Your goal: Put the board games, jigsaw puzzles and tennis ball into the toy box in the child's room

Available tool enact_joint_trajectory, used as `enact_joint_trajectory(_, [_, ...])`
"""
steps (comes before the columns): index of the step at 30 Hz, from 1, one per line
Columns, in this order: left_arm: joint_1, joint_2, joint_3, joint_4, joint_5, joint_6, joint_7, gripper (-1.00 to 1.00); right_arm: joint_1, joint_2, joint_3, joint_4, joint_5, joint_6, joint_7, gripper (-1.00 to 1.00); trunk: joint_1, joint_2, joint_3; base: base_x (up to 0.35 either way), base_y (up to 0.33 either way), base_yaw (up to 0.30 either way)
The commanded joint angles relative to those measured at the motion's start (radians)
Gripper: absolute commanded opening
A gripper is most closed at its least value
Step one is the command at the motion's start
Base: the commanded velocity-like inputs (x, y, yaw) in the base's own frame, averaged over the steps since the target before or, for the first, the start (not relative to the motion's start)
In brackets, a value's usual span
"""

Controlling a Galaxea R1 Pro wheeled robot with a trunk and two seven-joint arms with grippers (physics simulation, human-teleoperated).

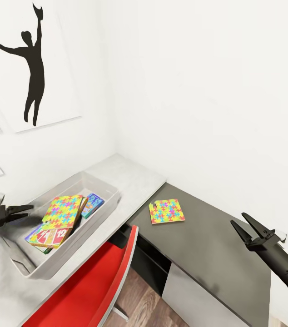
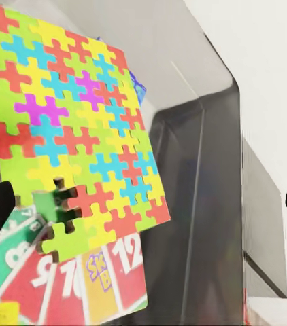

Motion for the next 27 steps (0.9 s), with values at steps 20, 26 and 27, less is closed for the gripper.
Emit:
enact_joint_trajectory(20, [0.015,0.031,0.000,0.075,0.004,-0.051,-0.227,1.00,0.000,0.005,-0.005,-0.001,0.003,0.002,0.003,1.00,0.000,-0.001,0.003,-0.004,0.002,-0.025])
enact_joint_trajectory(26, [0.015,0.031,0.003,0.072,0.005,-0.051,-0.227,1.00,0.000,0.010,-0.005,-0.001,0.030,0.001,0.004,1.00,0.000,-0.001,0.011,-0.151,0.071,-0.187])
enact_joint_trajectory(27, [0.015,0.031,0.003,0.071,0.005,-0.051,-0.227,1.00,0.000,0.011,-0.006,-0.001,0.031,0.001,0.004,1.00,0.000,-0.001,0.012,-0.082,0.029,-0.199])
